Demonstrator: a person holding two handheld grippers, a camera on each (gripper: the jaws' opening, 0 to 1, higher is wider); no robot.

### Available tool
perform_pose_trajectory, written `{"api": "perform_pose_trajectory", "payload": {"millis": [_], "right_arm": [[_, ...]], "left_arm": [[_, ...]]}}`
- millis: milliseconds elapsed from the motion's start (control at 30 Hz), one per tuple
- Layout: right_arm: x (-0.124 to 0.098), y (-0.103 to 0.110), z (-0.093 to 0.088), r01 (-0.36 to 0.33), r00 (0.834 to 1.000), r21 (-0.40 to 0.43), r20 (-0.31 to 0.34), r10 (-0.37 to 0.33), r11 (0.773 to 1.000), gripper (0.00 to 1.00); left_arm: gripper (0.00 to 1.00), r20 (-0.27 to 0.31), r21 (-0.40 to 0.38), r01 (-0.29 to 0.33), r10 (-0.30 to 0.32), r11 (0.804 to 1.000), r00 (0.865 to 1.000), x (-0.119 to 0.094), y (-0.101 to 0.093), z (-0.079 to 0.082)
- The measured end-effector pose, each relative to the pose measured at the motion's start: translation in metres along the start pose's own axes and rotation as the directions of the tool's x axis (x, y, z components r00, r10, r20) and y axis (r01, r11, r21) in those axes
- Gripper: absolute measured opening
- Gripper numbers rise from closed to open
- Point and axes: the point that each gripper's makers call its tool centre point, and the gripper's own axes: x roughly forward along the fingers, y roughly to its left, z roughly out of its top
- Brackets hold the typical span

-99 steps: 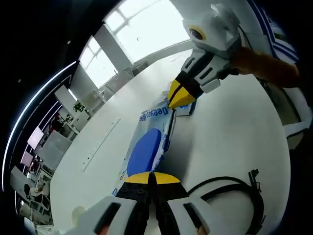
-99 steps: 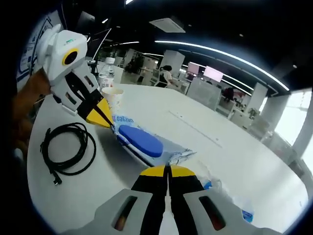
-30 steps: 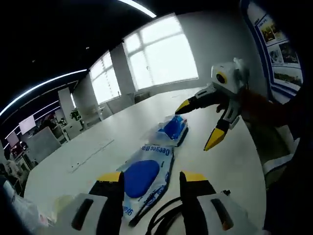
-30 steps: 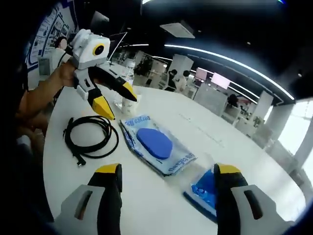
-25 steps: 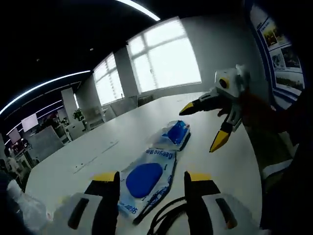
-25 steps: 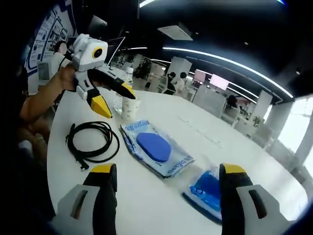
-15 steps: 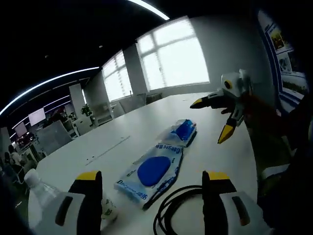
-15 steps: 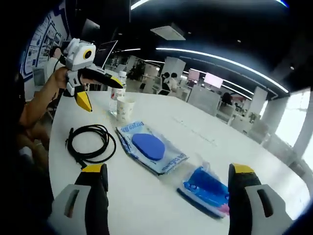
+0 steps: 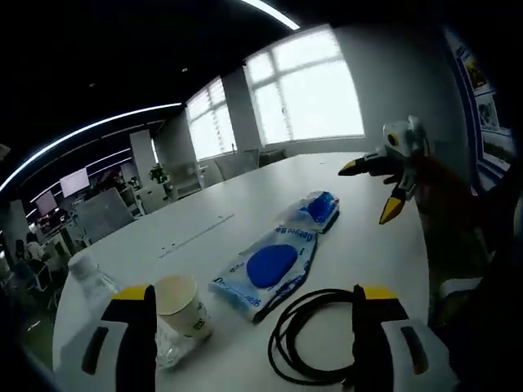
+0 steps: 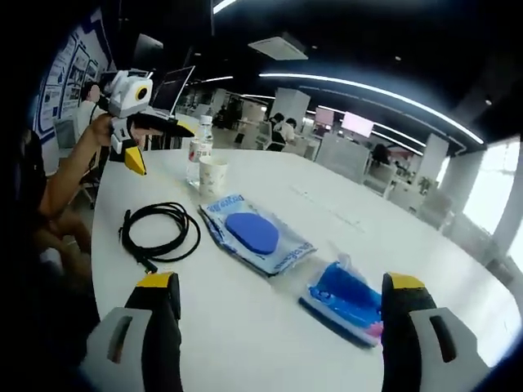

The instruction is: Arrange the tabletop items into an orderly group along one side of the table until the central work area is clear of visible clutter.

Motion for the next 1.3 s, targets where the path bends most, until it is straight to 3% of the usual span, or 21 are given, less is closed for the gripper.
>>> {"api": "perform_pose_trajectory", "payload": {"millis": [500,867,1300], "right_arm": [[-0.001,0.014,-0.007,-0.025,1.000,-0.008,-0.007,0.025,1.000,1.00],[0.002,0.022,-0.004,-0.035,0.999,-0.011,0.005,0.035,0.999,1.00],[0.011,0.056,0.000,-0.106,0.994,-0.048,0.006,0.107,0.993,0.96]], "left_arm": [[0.99,-0.005,-0.028,-0.009,0.009,1.000,1.000,-0.011,-0.003,-0.020],[0.93,-0.015,-0.037,-0.009,0.008,0.999,1.000,-0.018,-0.005,-0.032],[0.86,-0.031,-0.031,0.029,-0.030,0.999,0.999,-0.018,-0.020,-0.049]]}}
